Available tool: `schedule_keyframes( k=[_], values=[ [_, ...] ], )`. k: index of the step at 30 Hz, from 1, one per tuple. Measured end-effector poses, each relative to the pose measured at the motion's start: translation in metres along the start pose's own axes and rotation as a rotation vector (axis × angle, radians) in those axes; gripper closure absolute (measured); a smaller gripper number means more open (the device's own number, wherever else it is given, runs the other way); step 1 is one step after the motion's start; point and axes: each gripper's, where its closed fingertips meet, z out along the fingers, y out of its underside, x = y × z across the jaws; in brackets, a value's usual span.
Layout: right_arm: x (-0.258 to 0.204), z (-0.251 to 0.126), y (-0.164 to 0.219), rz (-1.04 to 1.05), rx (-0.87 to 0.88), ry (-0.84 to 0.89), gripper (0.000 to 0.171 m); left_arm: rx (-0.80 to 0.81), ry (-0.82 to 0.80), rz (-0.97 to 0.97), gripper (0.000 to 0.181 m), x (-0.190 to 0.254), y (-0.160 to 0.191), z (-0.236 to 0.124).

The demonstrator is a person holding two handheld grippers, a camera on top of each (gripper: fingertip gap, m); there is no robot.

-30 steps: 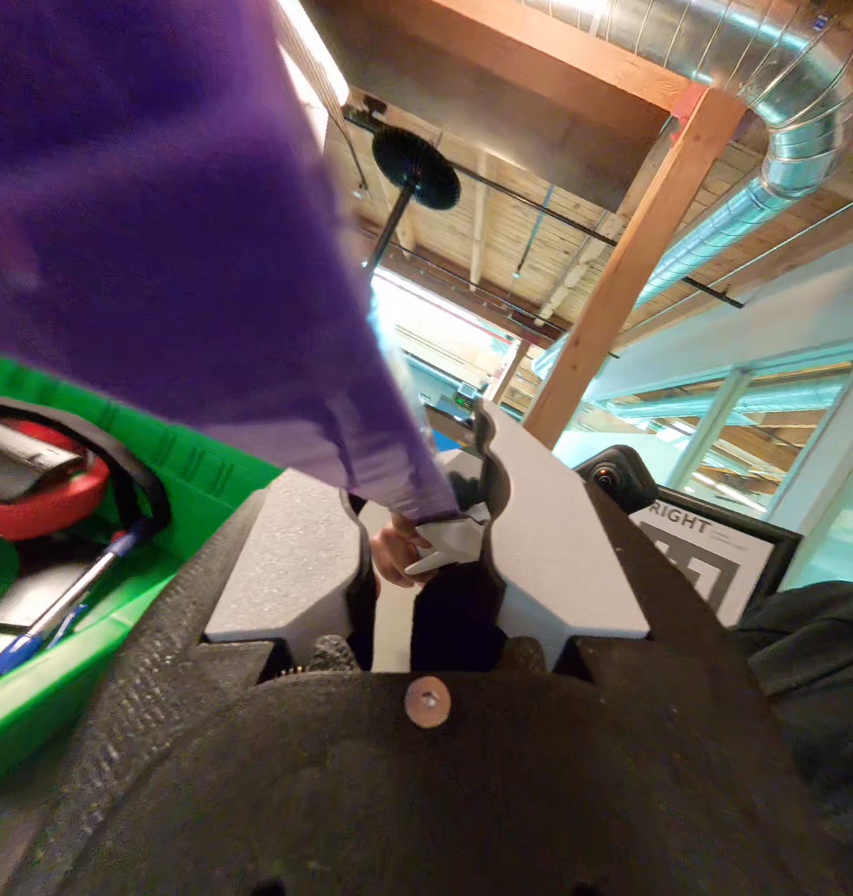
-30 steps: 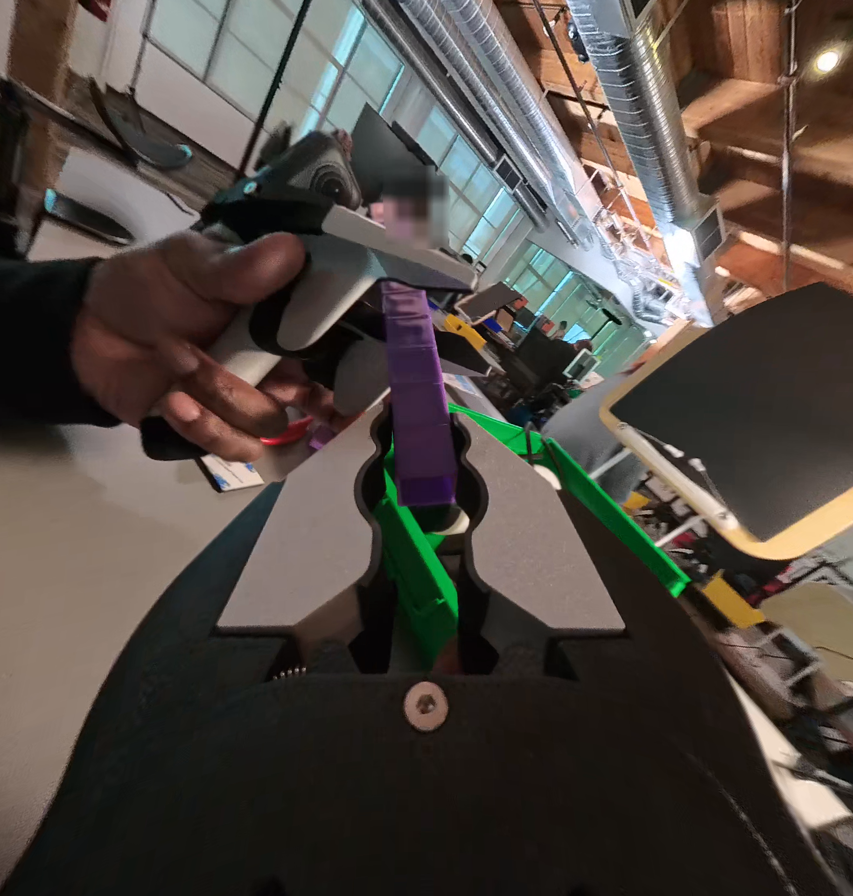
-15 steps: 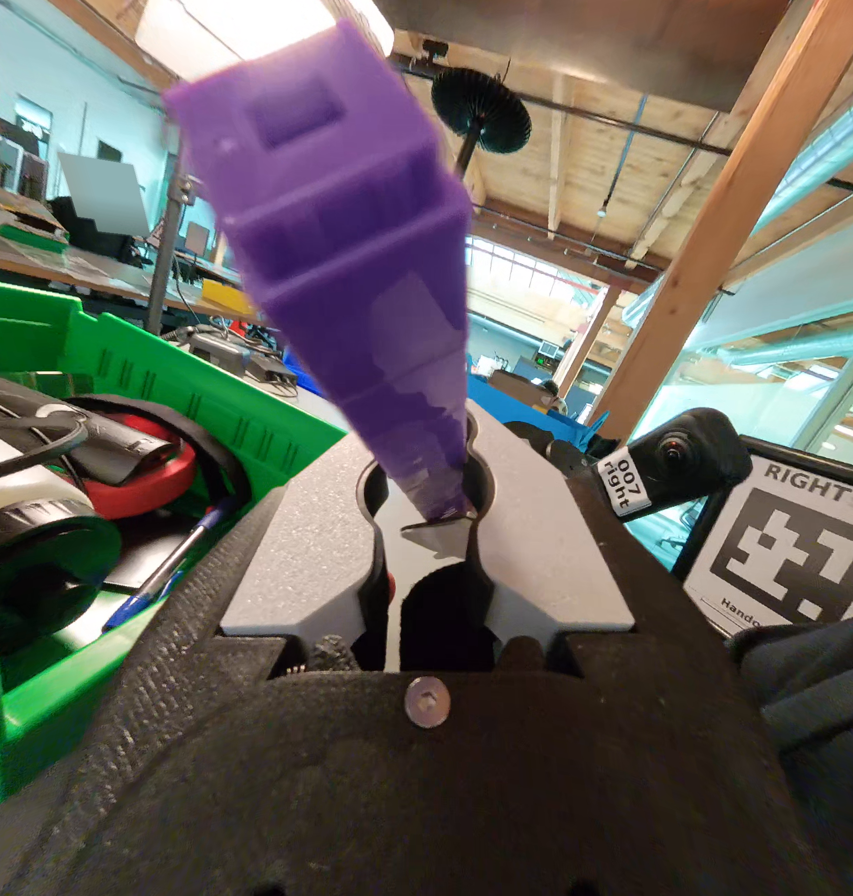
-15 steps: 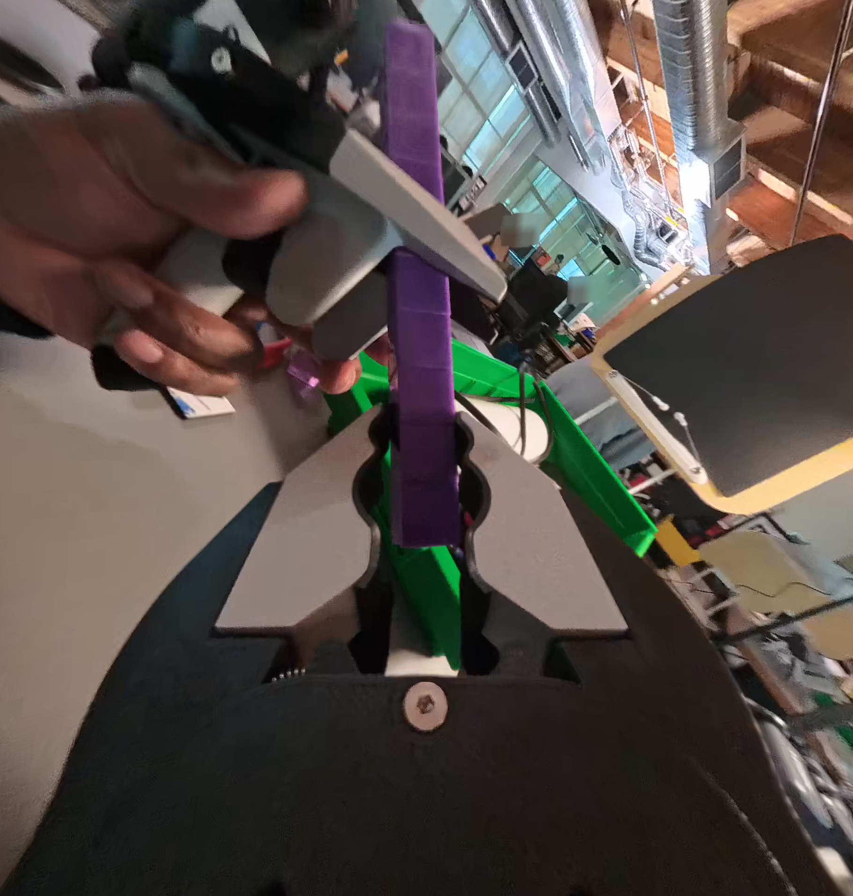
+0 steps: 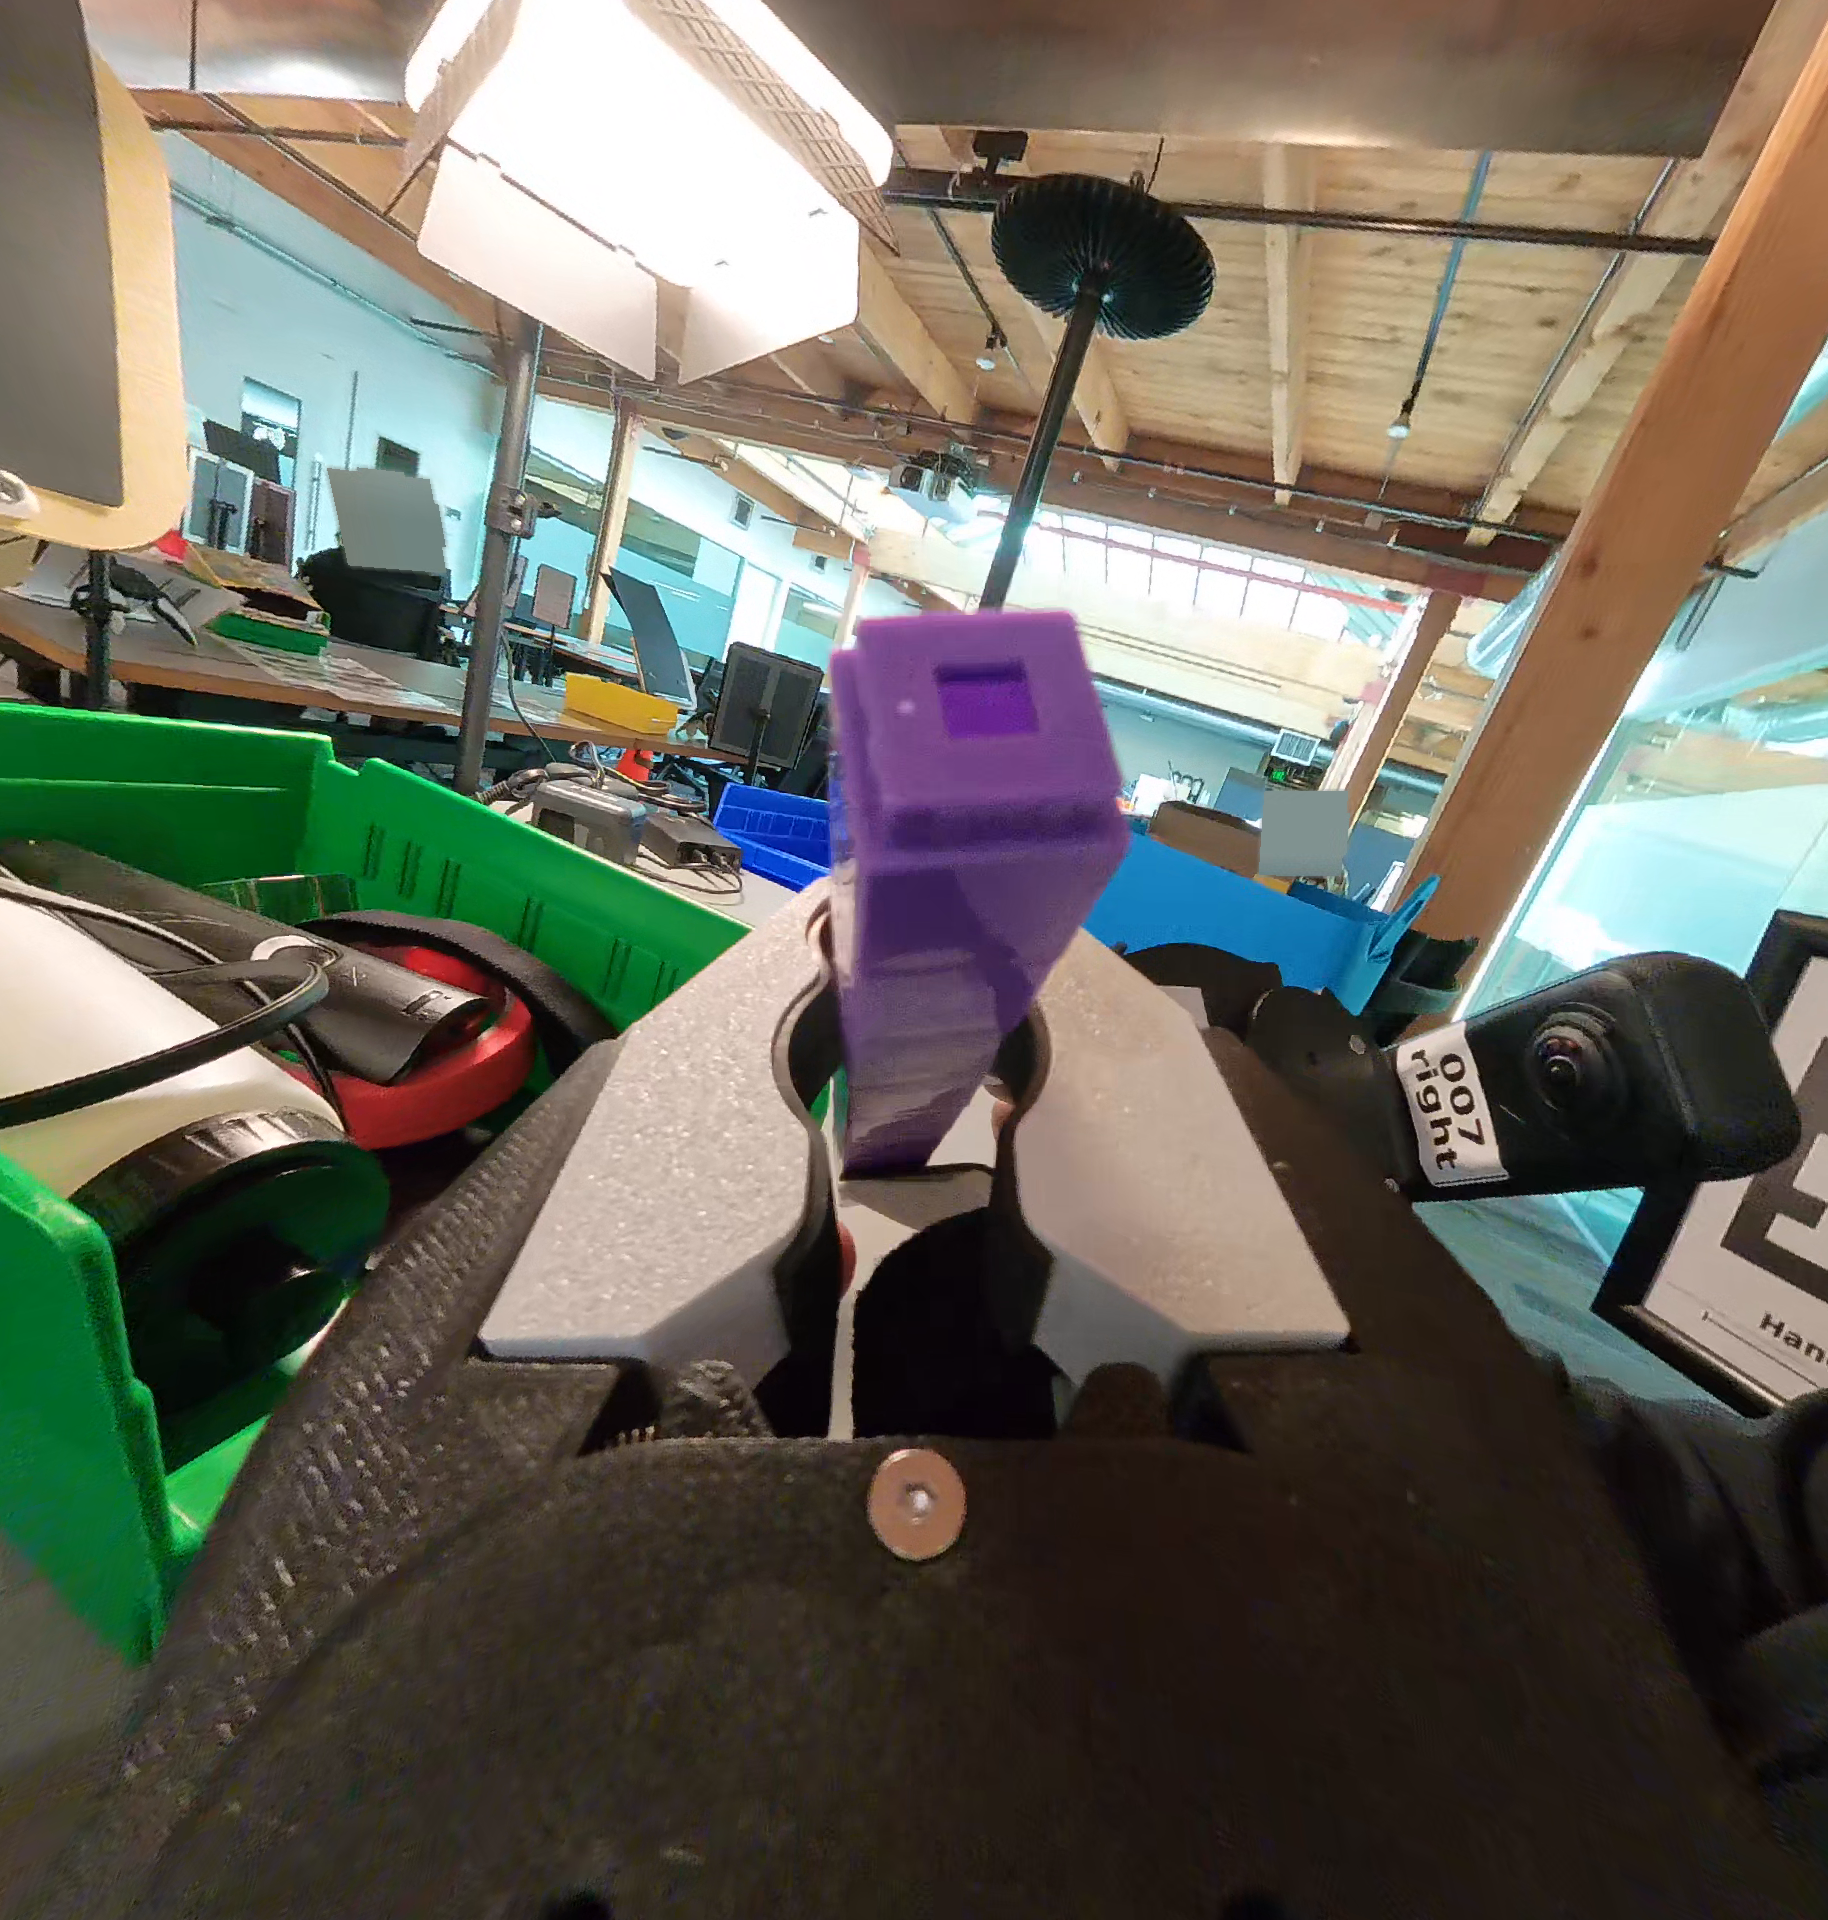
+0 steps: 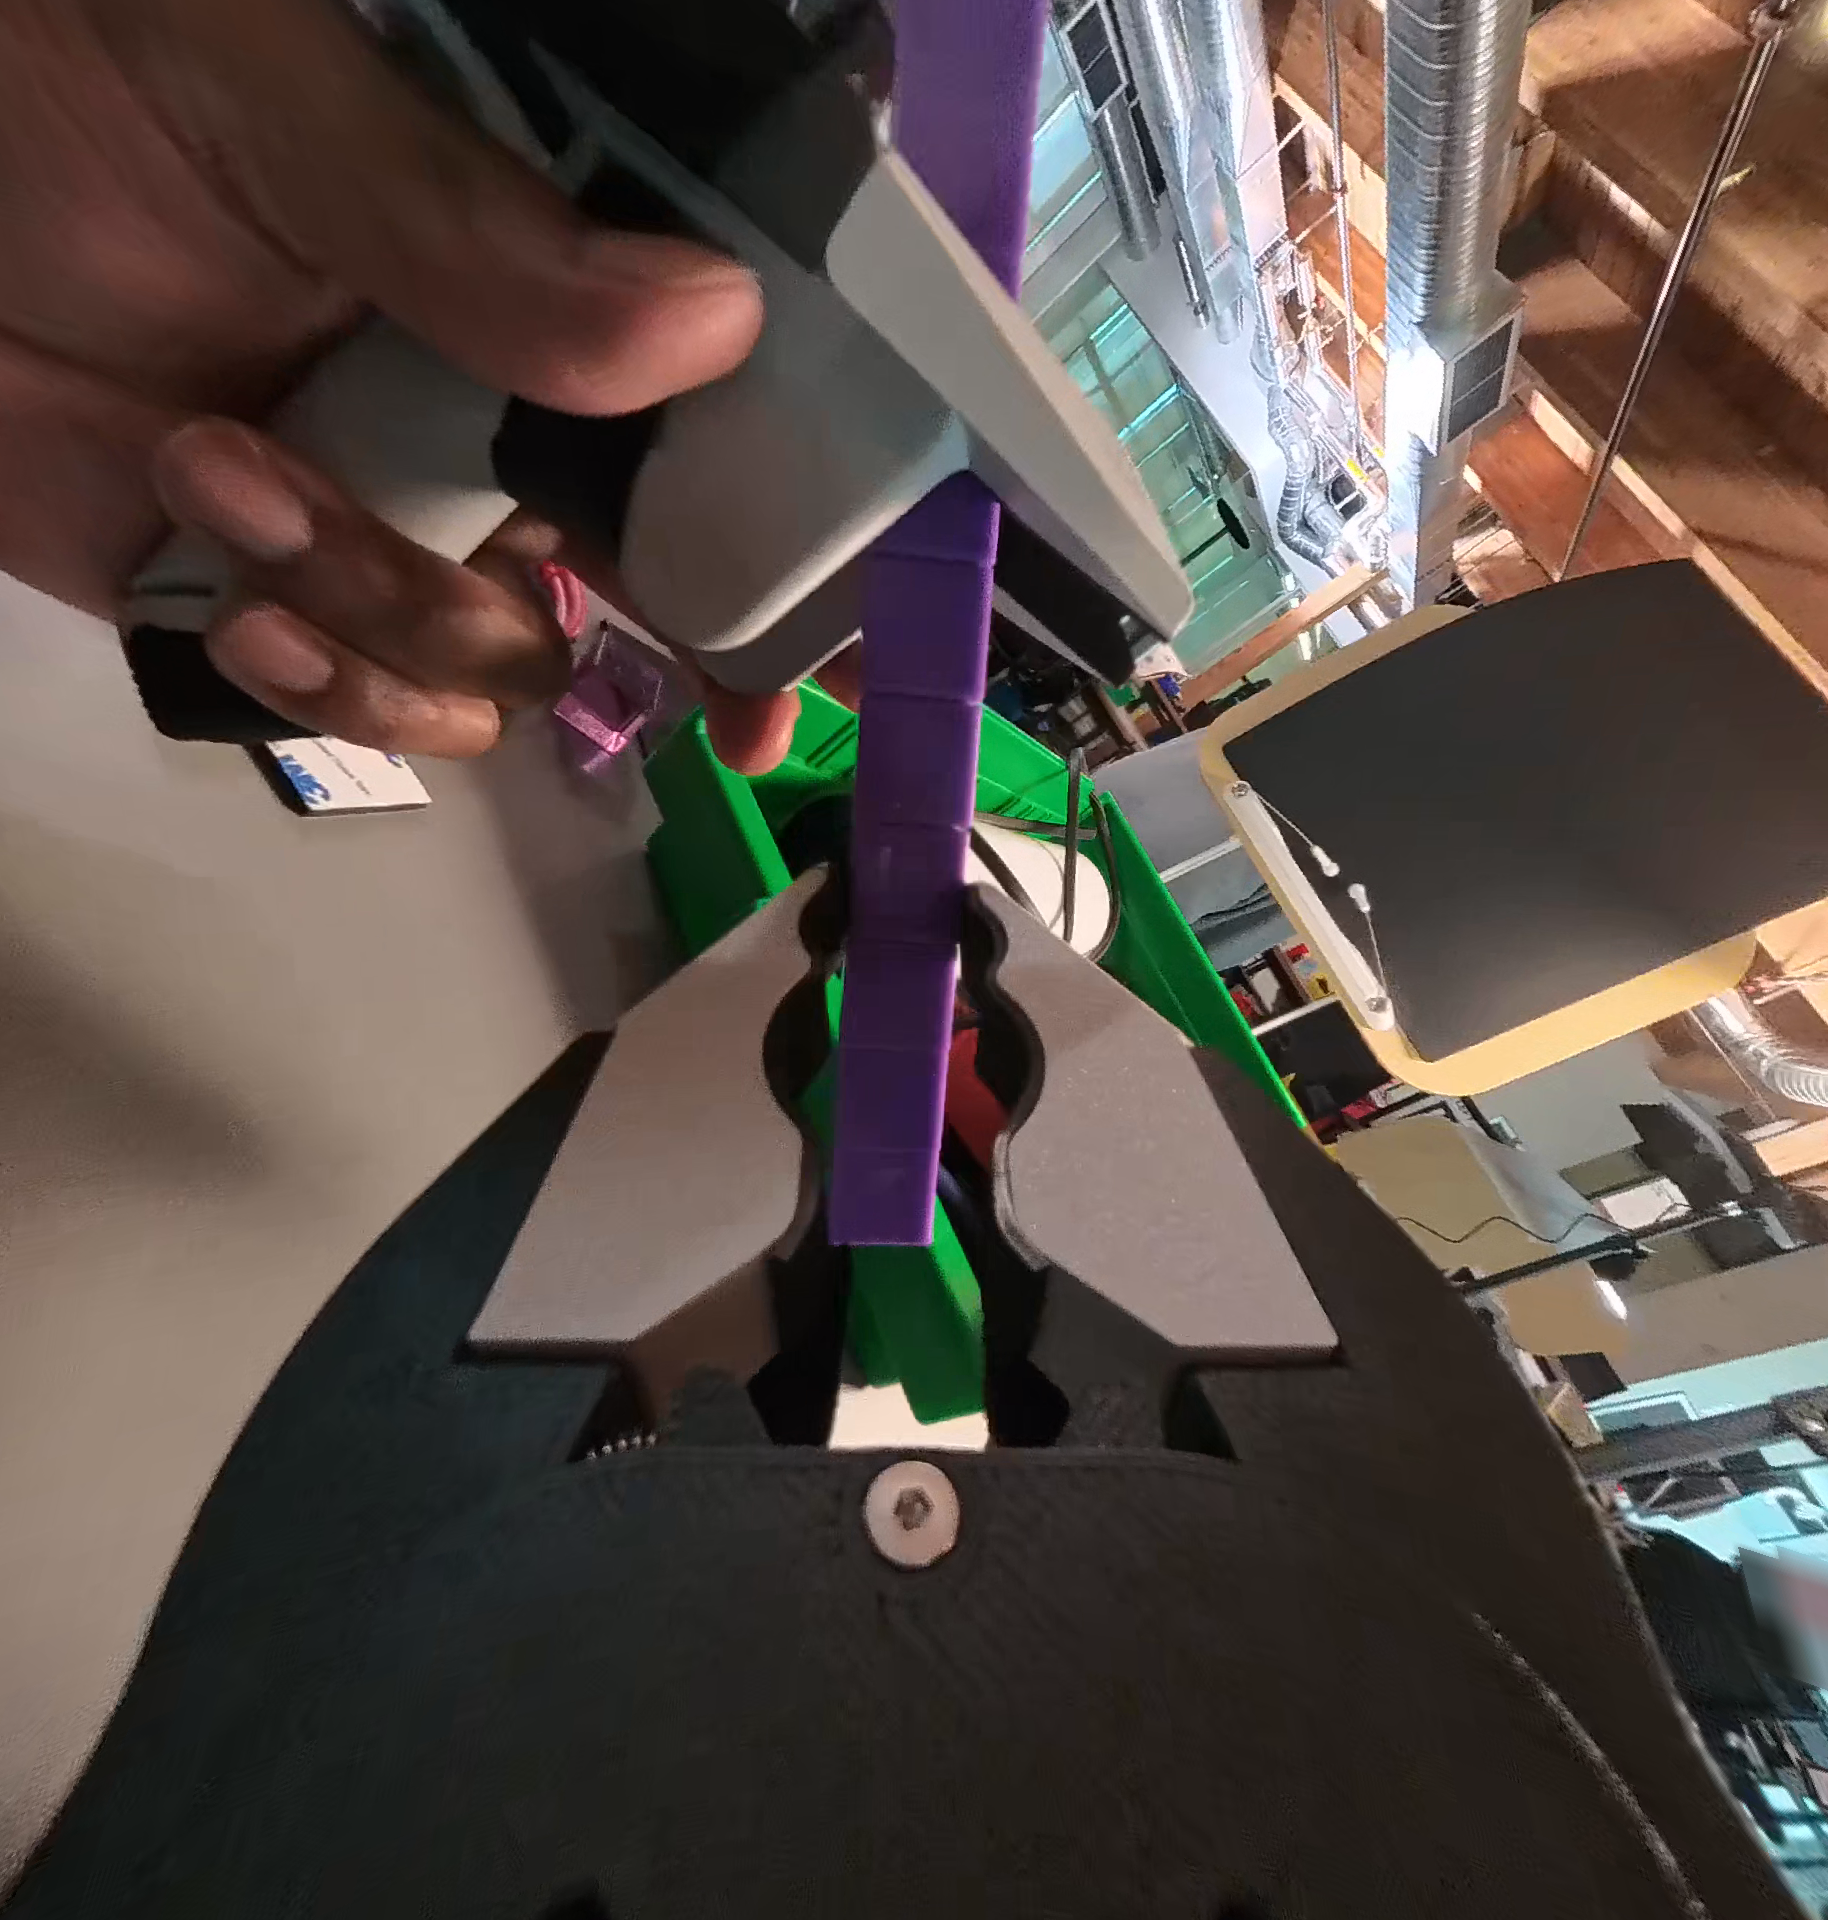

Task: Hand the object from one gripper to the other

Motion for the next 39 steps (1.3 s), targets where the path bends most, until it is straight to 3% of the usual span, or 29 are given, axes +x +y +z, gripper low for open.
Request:
schedule_keyframes(
  k=[6, 9, 11, 13, 15, 22, 25, 27, 28, 33, 35, 39],
  values=[
    [0.004, -0.003, -0.002, 0.045, 0.024, -0.005, 0.145, 0.006, -0.006, -0.013, 0.159, -0.003, -0.001, -0.001],
    [-0.002, -0.002, -0.01, 0.075, 0.051, -0.038, 0.12, 0.05, -0.024, -0.009, 0.16, -0.006, -0.009, -0.005],
    [-0.005, 0.001, -0.011, 0.05, 0.041, -0.025, 0.123, 0.039, 0.004, -0.009, 0.159, -0.001, -0.007, -0.003],
    [-0.006, 0.003, -0.006, 0.003, 0.011, -0.006, 0.146, -0.002, 0.022, 0.002, 0.159, 0.004, 0.001, 0.001],
    [-0.001, 0.003, 0.0, -0.01, -0.016, 0.017, 0.147, -0.033, 0.015, 0.041, 0.159, 0.006, 0.006, 0.003],
    [0.006, -0.005, 0.006, 0.027, -0.003, -0.01, 0.147, 0.015, 0.001, 0.015, 0.159, -0.003, -0.006, -0.006],
    [0.0, -0.002, -0.005, 0.035, 0.025, -0.017, 0.127, 0.008, -0.02, 0.013, 0.159, -0.004, -0.002, -0.003],
    [-0.005, 0.002, -0.005, 0.009, 0.007, -0.011, 0.133, -0.006, -0.003, 0.033, 0.159, 0.003, 0.003, 0.001],
    [-0.003, 0.003, -0.002, -0.018, -0.01, 0.012, 0.145, -0.017, 0.005, 0.05, 0.159, 0.006, 0.005, 0.003],
    [0.008, -0.001, 0.008, -0.028, -0.037, 0.04, 0.148, 0.01, -0.019, 0.083, 0.153, 0.004, -0.002, 0.0],
    [0.008, -0.003, 0.008, -0.016, -0.028, 0.028, 0.148, 0.017, 0.008, 0.059, 0.16, 0.005, -0.004, -0.003],
    [0.002, 0.001, -0.005, -0.008, 0.008, 0.026, 0.13, -0.001, -0.023, 0.06, 0.16, 0.001, 0.001, 0.0]
  ],
)
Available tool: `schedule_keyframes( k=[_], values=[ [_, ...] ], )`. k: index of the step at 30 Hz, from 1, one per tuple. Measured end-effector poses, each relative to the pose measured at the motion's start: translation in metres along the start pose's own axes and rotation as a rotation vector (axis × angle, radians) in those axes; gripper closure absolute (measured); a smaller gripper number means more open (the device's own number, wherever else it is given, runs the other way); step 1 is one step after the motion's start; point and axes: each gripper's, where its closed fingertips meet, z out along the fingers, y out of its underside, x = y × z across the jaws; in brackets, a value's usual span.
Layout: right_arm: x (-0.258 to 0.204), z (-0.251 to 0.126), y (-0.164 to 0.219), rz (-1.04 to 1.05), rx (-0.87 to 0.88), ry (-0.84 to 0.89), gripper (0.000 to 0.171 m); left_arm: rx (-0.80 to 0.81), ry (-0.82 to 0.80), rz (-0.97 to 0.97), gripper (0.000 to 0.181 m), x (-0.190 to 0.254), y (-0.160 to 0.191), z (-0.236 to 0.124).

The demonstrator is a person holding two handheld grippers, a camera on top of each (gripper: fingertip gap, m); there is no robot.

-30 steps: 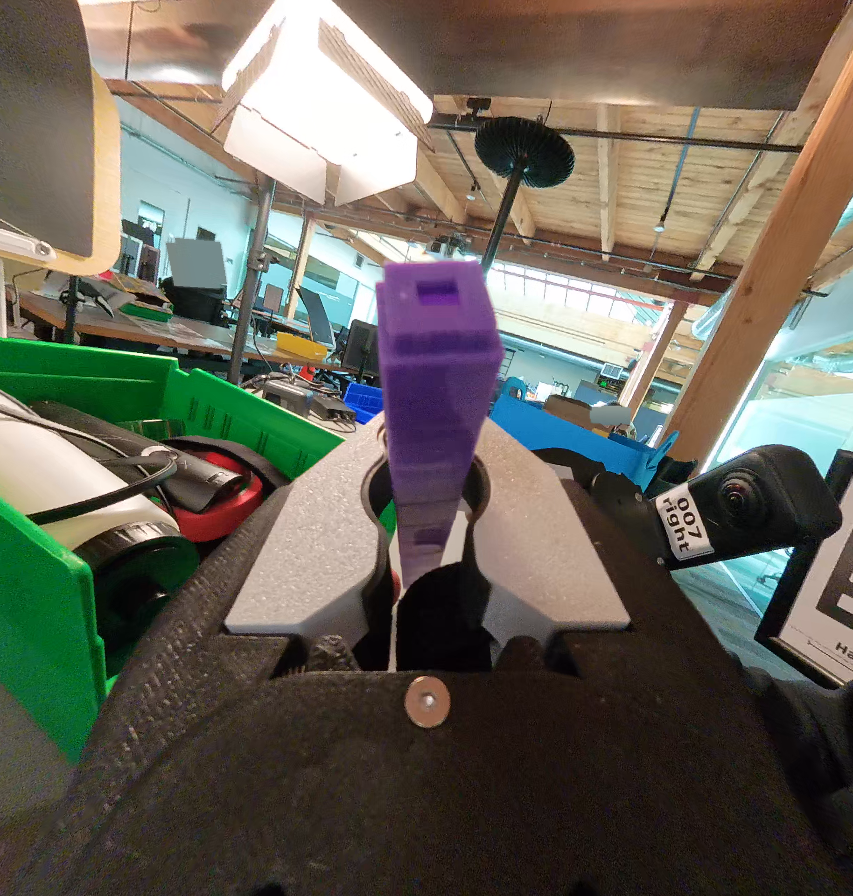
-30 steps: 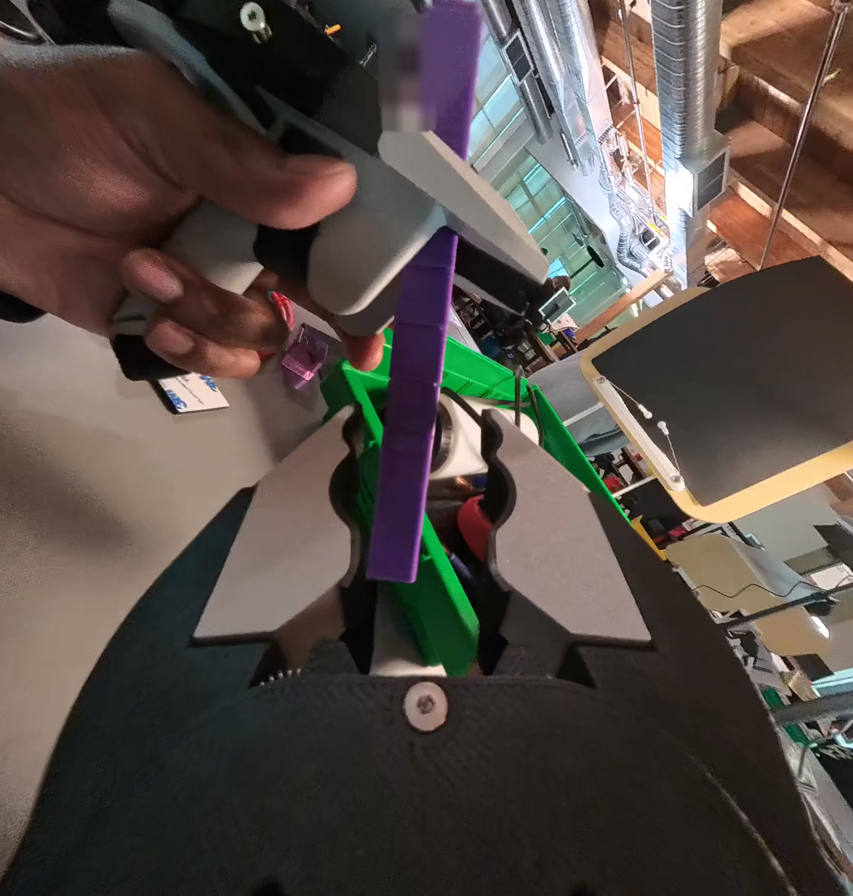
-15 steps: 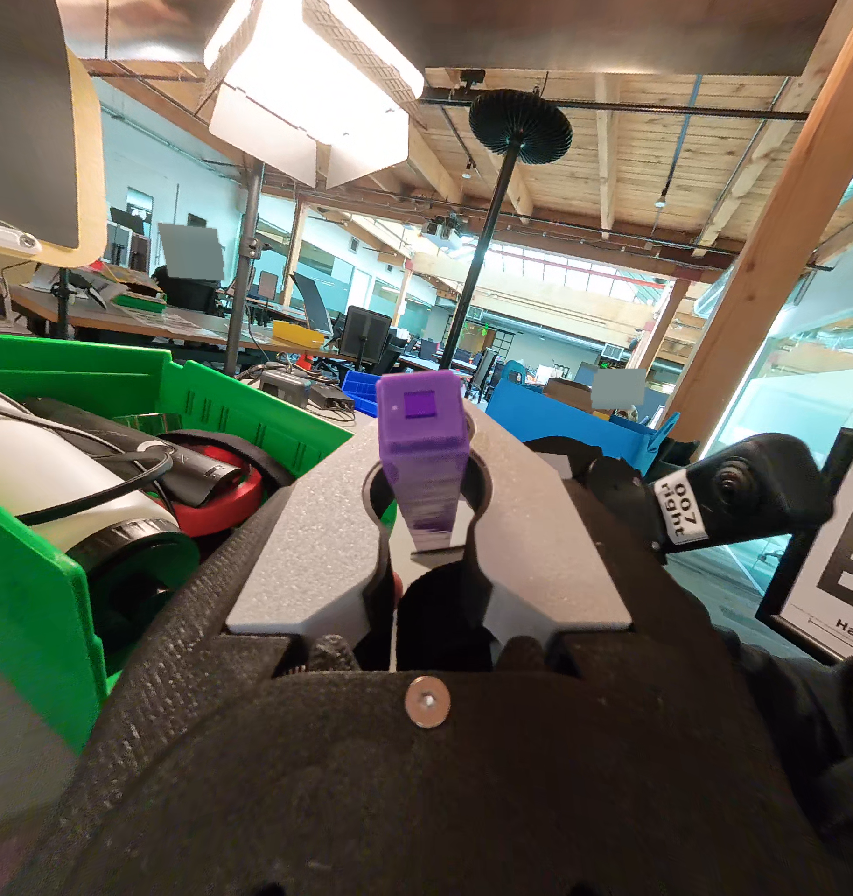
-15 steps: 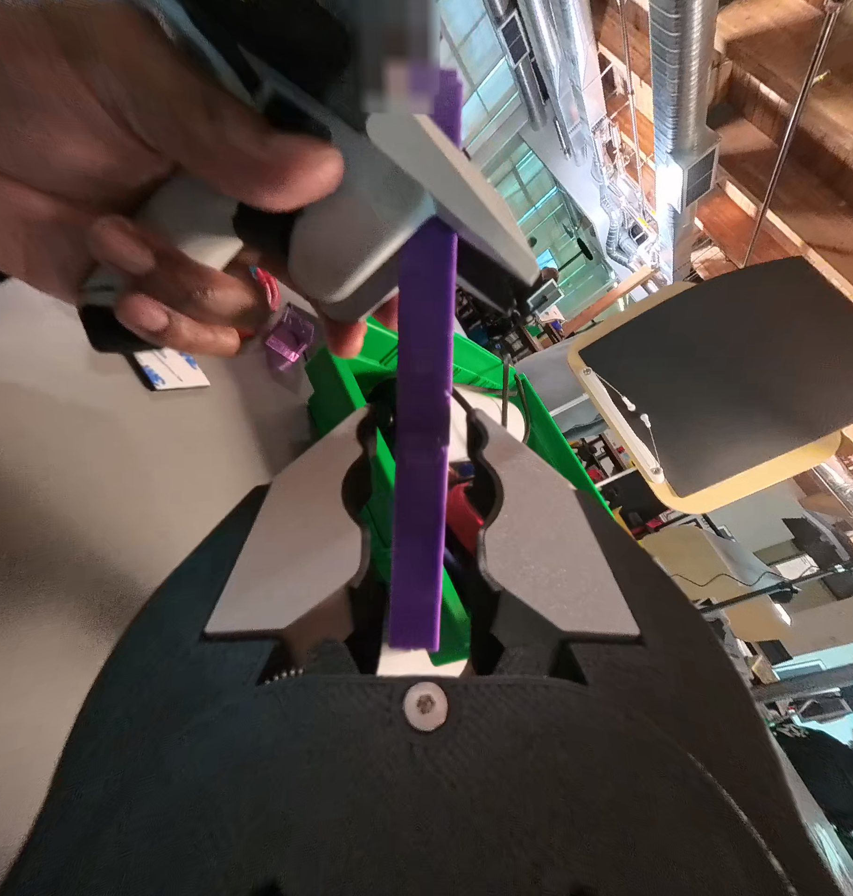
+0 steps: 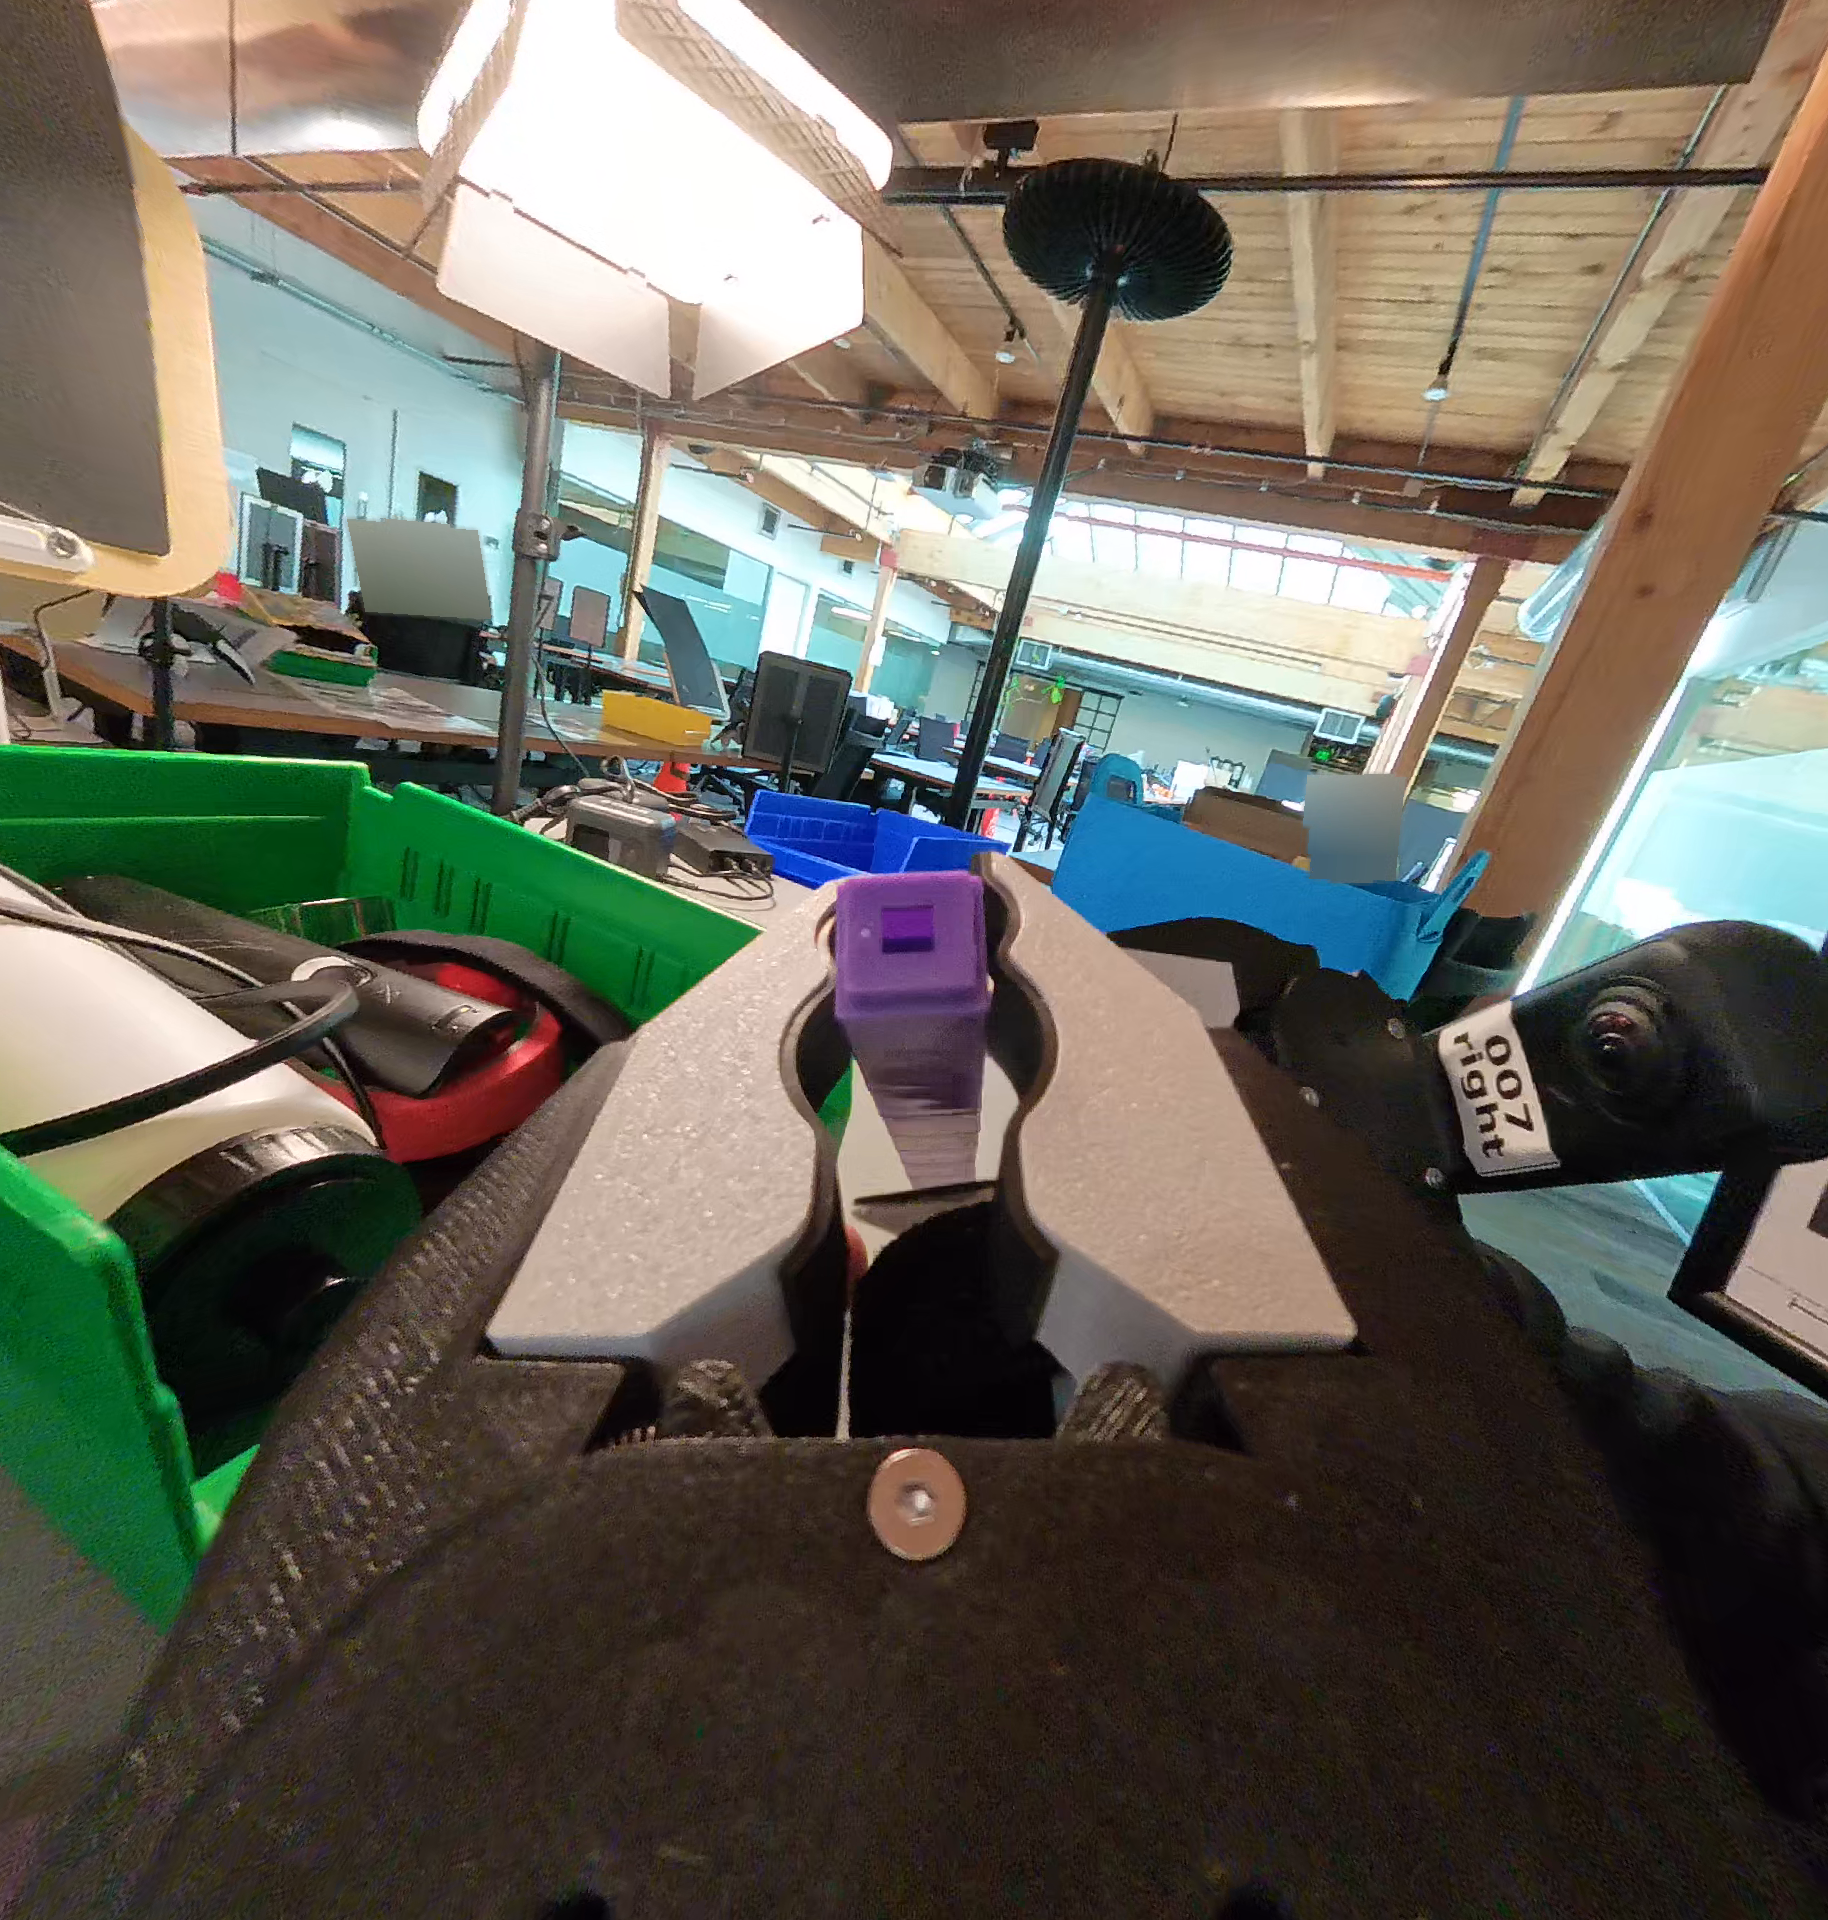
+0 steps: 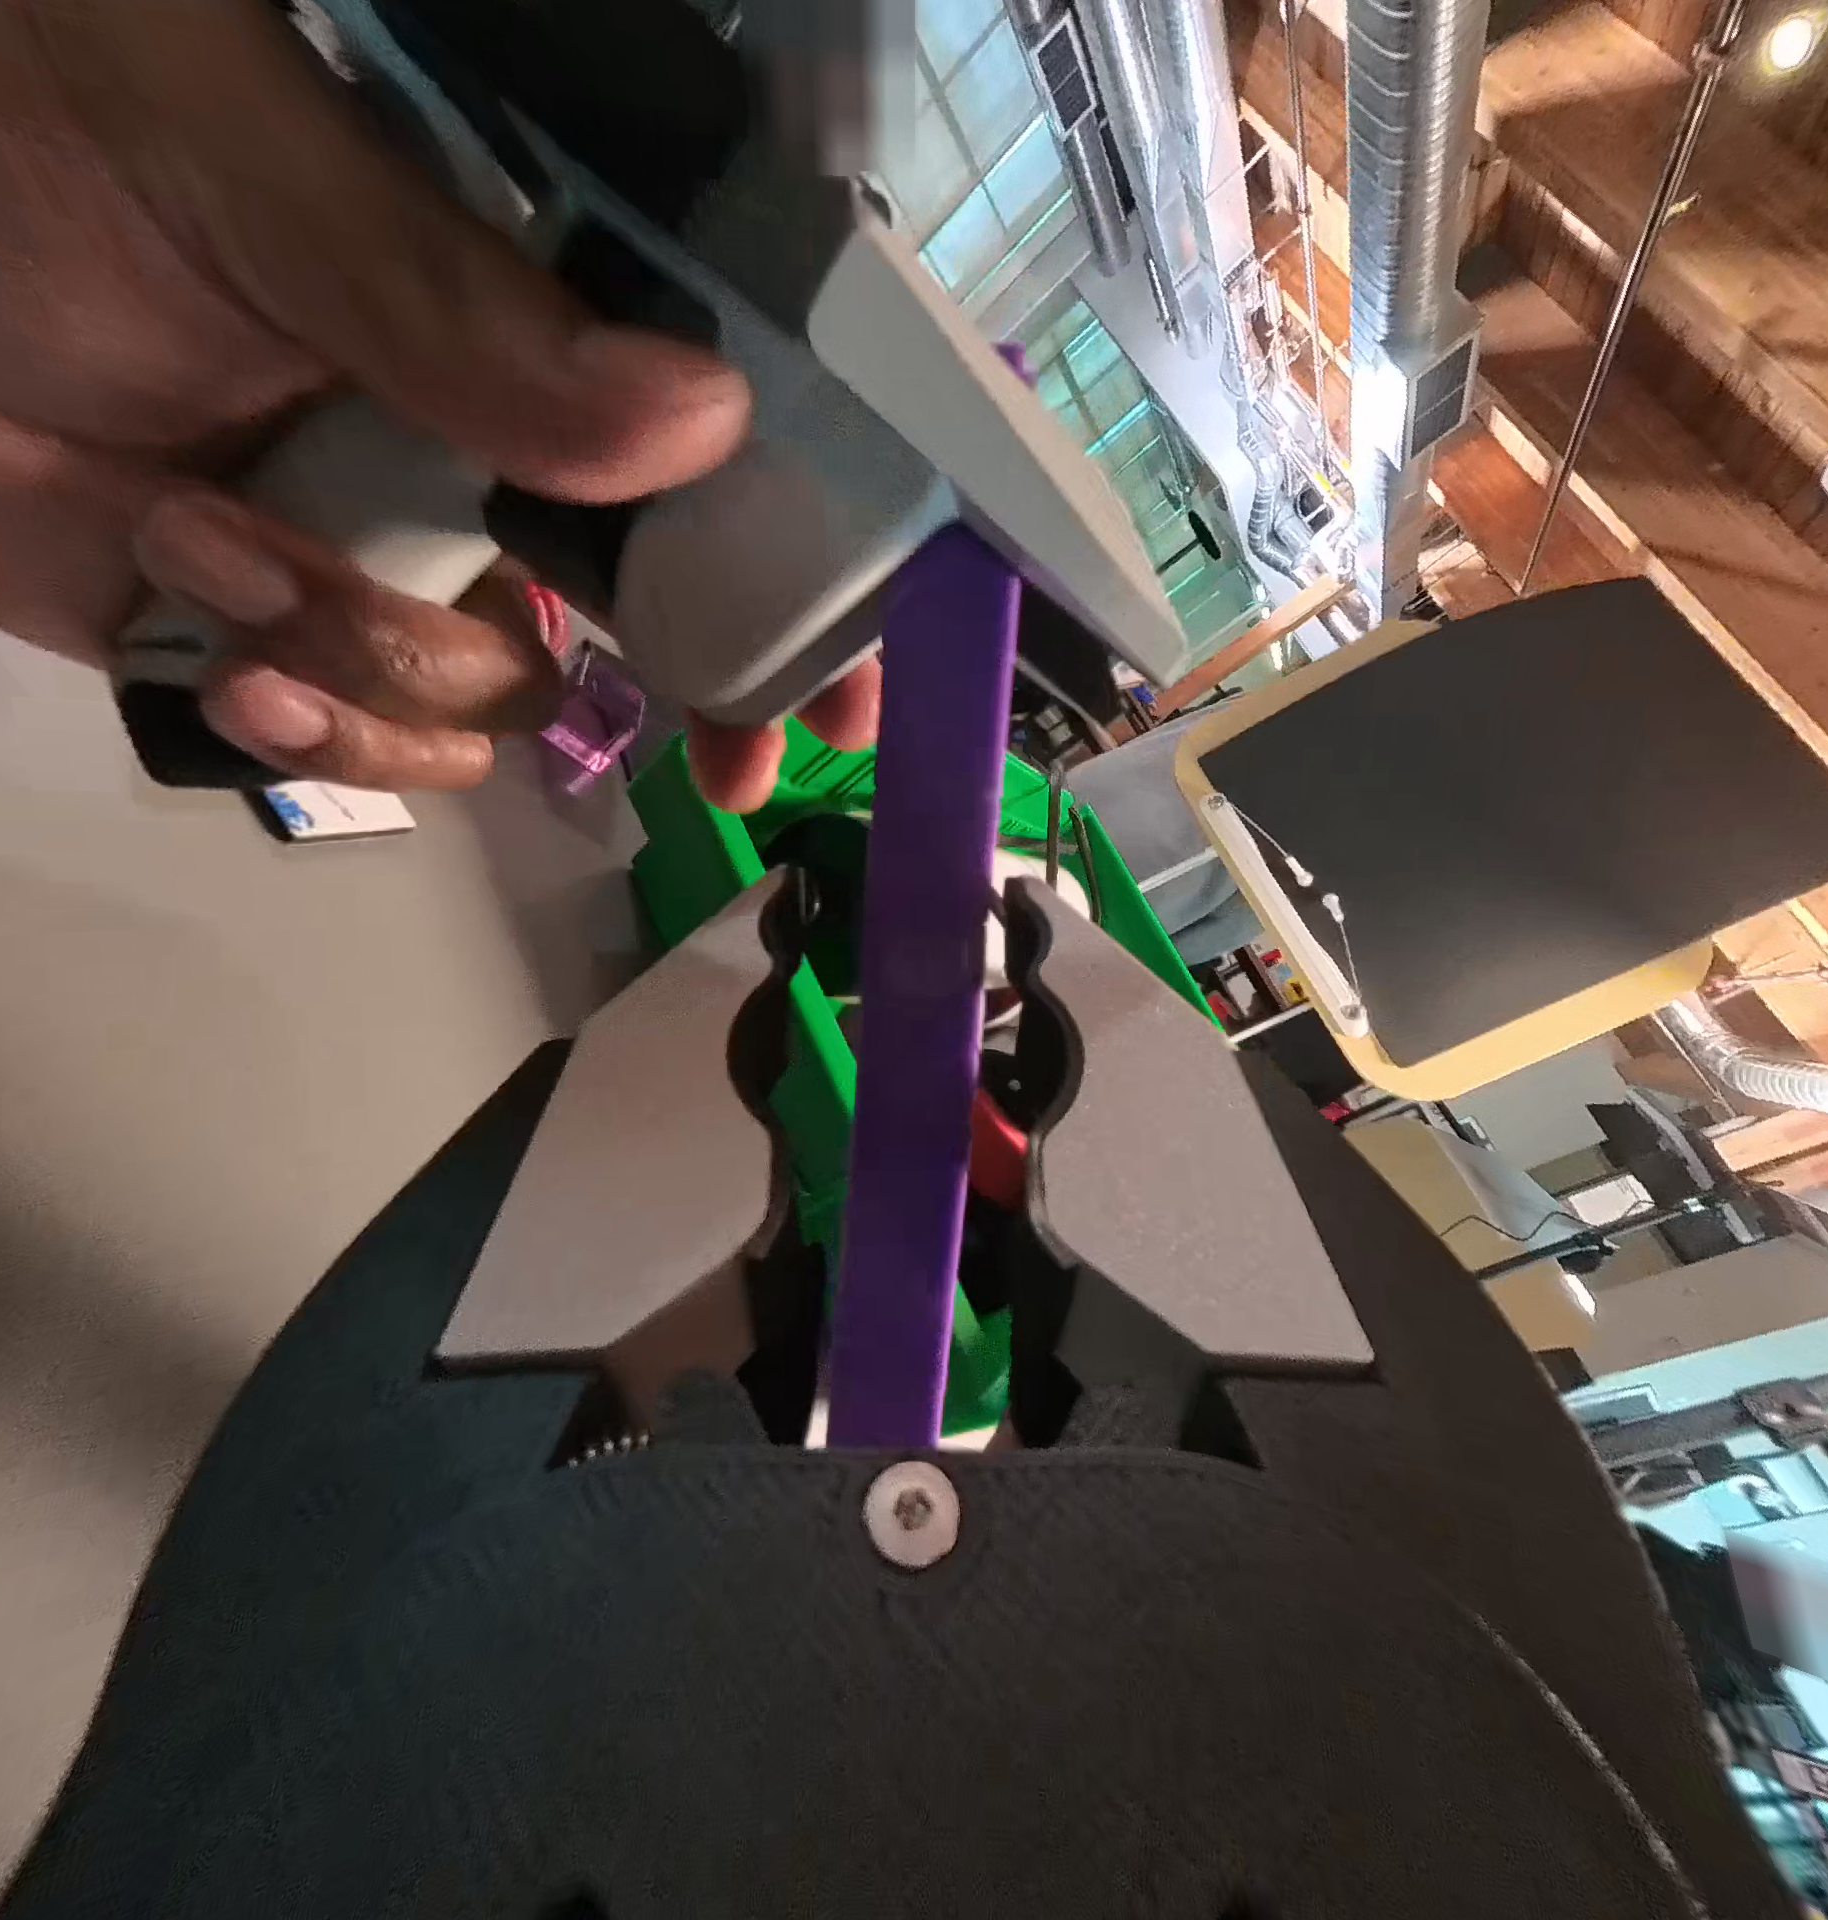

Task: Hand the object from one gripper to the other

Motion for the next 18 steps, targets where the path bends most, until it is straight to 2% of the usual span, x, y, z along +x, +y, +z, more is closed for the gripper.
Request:
schedule_keyframes(
  k=[3, 7, 11, 14, 18],
  values=[
    [0.002, 0.003, 0.004, -0.068, -0.039, 0.052, 0.146, -0.025, 0.031, 0.028, 0.16, 0.01, 0.006, 0.004],
    [0.01, -0.001, 0.01, -0.064, -0.047, 0.063, 0.147, -0.005, 0.024, 0.037, 0.153, 0.009, 0.002, 0.003],
    [0.011, -0.002, 0.015, -0.066, -0.059, 0.052, 0.148, -0.014, 0.047, 0.012, 0.159, 0.009, 0.002, 0.001],
    [0.004, 0.001, 0.006, -0.052, -0.032, 0.038, 0.134, -0.048, 0.027, 0.028, 0.16, 0.008, 0.009, 0.004],
    [0.008, 0.002, 0.005, -0.085, -0.046, 0.087, 0.146, -0.072, 0.049, 0.053, 0.16, 0.016, 0.015, 0.008]
  ],
)
